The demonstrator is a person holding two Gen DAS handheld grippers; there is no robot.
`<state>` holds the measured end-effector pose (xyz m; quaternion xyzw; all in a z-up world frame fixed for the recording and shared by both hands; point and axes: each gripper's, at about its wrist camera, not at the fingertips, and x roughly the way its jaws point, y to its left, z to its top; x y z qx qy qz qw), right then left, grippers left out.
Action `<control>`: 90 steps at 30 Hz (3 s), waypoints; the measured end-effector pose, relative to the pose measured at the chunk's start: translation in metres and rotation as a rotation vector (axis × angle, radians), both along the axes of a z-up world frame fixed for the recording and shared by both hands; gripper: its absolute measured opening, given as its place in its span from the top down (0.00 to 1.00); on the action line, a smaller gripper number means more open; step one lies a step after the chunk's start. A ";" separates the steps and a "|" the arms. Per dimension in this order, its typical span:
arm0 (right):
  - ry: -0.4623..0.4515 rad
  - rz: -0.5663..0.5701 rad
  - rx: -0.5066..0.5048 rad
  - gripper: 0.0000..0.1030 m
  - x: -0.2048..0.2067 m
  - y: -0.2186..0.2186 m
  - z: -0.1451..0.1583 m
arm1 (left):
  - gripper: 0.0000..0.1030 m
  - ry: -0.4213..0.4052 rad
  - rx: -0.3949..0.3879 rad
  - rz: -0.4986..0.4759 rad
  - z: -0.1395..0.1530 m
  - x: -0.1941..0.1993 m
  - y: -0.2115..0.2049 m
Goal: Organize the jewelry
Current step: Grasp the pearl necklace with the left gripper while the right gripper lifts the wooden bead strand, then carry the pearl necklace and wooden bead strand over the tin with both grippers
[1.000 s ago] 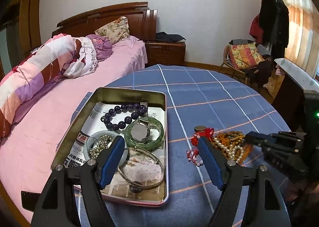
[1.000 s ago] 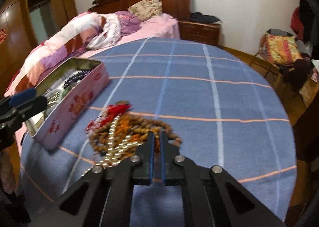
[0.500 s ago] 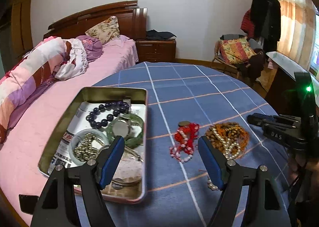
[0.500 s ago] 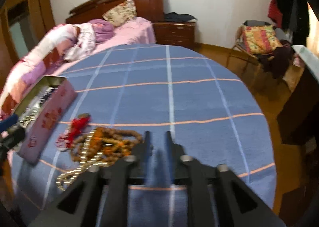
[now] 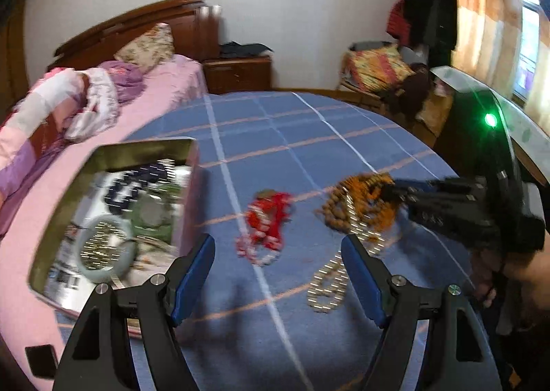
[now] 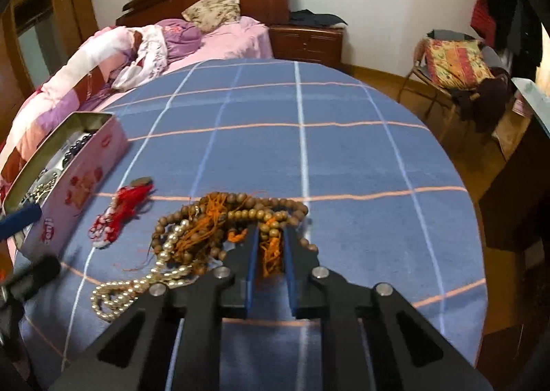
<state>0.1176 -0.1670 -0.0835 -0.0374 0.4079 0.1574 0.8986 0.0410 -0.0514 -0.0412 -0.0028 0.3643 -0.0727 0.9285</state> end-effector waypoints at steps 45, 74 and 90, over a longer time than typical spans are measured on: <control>-0.009 -0.012 -0.071 0.75 0.012 0.011 -0.002 | 0.95 0.090 -0.067 0.012 -0.015 0.024 0.017; -0.236 0.038 0.057 0.76 -0.023 0.030 0.076 | 0.95 -0.179 -0.096 0.161 0.072 -0.008 0.084; -0.303 0.237 0.151 0.76 -0.022 0.109 0.106 | 0.95 -0.161 -0.061 0.284 0.065 -0.012 0.131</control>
